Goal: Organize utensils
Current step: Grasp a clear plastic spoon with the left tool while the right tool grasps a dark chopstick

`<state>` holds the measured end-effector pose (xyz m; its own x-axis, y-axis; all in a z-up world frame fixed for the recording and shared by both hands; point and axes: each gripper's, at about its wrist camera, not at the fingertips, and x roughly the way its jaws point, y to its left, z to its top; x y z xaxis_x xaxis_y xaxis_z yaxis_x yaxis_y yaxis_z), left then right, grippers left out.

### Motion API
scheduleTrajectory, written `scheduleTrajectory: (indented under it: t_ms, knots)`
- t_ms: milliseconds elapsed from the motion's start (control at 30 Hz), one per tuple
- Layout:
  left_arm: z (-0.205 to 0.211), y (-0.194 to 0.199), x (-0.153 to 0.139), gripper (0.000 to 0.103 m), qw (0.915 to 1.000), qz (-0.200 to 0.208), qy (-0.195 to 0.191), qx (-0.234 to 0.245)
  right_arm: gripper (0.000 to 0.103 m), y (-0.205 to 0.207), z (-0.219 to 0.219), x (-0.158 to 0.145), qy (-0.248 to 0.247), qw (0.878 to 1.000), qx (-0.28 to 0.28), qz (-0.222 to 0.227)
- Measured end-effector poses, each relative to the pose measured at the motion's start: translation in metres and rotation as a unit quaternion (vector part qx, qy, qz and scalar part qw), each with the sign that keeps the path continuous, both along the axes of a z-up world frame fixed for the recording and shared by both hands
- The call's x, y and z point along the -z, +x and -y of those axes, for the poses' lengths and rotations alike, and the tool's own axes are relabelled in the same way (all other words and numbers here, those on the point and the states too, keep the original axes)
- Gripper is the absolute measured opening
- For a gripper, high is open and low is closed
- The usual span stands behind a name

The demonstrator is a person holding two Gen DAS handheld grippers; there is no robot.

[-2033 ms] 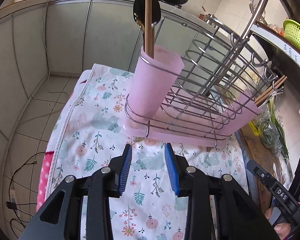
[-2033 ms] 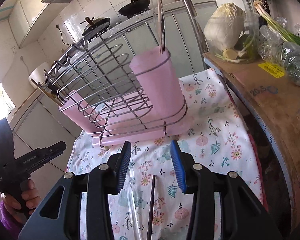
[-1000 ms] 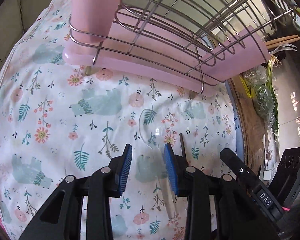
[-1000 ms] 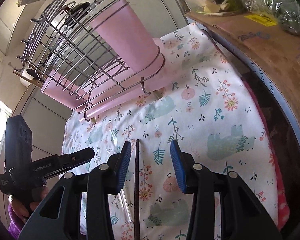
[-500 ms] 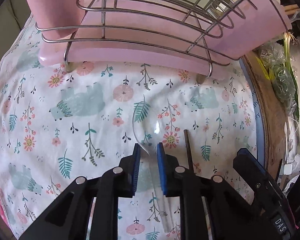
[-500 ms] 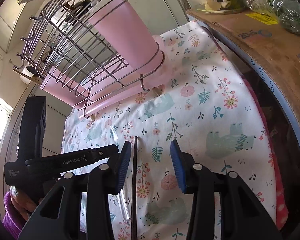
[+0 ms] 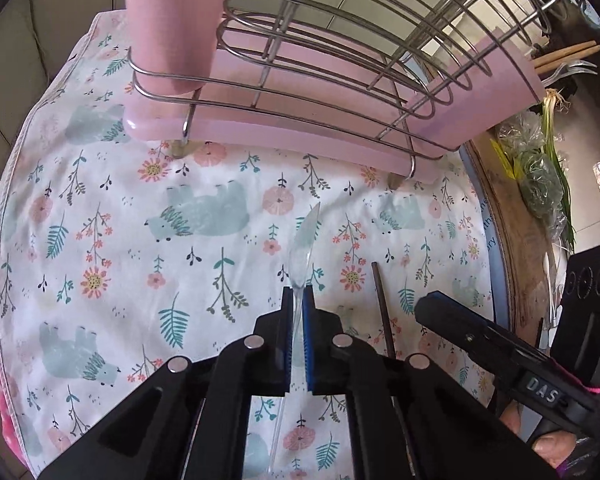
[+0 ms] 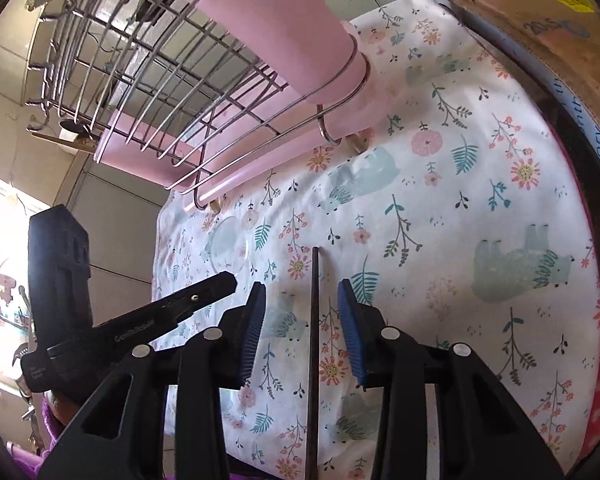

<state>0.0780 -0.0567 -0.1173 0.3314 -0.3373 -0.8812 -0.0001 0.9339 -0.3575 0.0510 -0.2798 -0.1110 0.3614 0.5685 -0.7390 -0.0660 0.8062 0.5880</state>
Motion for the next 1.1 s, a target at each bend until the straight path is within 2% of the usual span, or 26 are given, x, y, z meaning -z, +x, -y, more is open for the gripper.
scheduleTrajectory:
  t_ms: [267,367,467,567,667,867,1100]
  knots:
    - [-0.04,-0.019,-0.018,0.004,0.9991,0.039,-0.016,-0.005,0.034,0.019,-0.042,0.003,-0.117,0.993,-0.036,-0.006]
    - [-0.048,-0.022,-0.023,0.004,0.9986,0.048,-0.022,-0.005,0.023,0.023,-0.053,0.01,-0.157,0.987,-0.045,-0.011]
    - [-0.06,-0.027,-0.028,0.004,0.9982,0.054,-0.026,-0.004,0.02,0.024,-0.062,0.016,-0.183,0.982,-0.047,-0.014]
    - [-0.067,-0.03,-0.031,0.004,0.9979,0.06,-0.026,-0.005,0.012,0.025,-0.068,0.017,-0.202,0.978,-0.044,-0.006]
    - [-0.071,-0.032,-0.034,0.004,0.9974,0.067,-0.024,-0.008,0.005,0.026,-0.074,0.018,-0.197,0.98,-0.039,-0.001]
    - [-0.08,-0.036,-0.045,0.004,0.9961,0.082,-0.025,-0.02,0.005,0.017,-0.066,0.016,-0.157,0.987,-0.02,0.016]
    - [-0.083,-0.044,-0.065,0.004,0.9928,0.115,-0.017,-0.03,0.005,0.005,-0.049,-0.017,-0.112,0.991,0.003,0.072]
